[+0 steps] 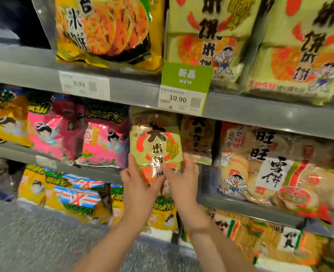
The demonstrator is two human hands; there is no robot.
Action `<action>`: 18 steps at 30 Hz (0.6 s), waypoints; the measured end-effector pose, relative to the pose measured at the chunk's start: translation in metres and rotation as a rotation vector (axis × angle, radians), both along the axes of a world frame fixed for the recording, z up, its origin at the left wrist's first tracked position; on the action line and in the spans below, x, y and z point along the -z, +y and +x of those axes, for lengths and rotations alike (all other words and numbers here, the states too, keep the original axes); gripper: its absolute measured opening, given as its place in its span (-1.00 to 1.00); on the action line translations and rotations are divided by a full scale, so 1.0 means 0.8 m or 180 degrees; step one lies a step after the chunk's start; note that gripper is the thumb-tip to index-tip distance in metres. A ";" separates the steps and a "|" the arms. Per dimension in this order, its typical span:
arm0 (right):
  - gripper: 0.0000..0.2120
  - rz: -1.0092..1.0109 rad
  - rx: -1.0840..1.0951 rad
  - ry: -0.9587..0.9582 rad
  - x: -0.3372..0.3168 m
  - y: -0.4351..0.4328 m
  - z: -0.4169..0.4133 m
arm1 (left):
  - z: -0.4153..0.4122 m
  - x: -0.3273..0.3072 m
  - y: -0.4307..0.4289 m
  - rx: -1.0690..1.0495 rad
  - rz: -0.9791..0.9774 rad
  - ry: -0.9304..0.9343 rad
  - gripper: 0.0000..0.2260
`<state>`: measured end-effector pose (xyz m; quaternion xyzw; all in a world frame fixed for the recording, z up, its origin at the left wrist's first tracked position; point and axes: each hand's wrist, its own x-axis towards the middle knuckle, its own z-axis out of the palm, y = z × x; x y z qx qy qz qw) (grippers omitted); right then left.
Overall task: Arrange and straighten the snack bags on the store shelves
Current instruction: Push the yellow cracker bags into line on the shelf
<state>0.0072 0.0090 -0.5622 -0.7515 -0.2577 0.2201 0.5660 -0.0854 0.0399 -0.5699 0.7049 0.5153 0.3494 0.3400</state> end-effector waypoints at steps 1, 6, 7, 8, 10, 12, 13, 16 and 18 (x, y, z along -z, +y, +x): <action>-0.36 -0.0070 -0.0031 0.0146 -0.010 -0.016 -0.010 | -0.010 -0.011 -0.016 -0.0003 -0.0036 0.0037 -0.08; -0.66 -0.0081 -0.0225 0.0599 -0.059 -0.092 -0.057 | -0.058 -0.083 -0.095 -0.0089 -0.0484 0.0180 -0.07; -0.64 -0.0179 -0.0212 0.0589 -0.071 -0.102 -0.065 | -0.067 -0.099 -0.107 -0.0107 -0.0544 0.0186 -0.08; -0.61 -0.0249 -0.0207 0.0567 -0.084 -0.110 -0.072 | -0.074 -0.112 -0.116 -0.0130 -0.0579 0.0188 -0.08; -0.56 -0.0320 -0.0205 0.0575 -0.111 -0.122 -0.085 | -0.087 -0.139 -0.128 -0.0174 -0.0683 0.0195 -0.08; -0.56 -0.0347 -0.0188 0.0647 -0.141 -0.134 -0.094 | -0.097 -0.168 -0.138 -0.0172 -0.0850 0.0239 -0.10; -0.58 -0.0374 -0.0192 0.0681 -0.156 -0.140 -0.098 | -0.101 -0.180 -0.143 -0.0161 -0.0897 0.0247 -0.11; -0.67 -0.0466 -0.0242 0.0752 -0.191 -0.158 -0.107 | -0.114 -0.213 -0.161 -0.0177 -0.0890 0.0269 -0.14; -0.69 -0.0485 -0.0292 0.0801 -0.210 -0.169 -0.114 | -0.124 -0.231 -0.174 -0.0216 -0.0906 0.0307 -0.14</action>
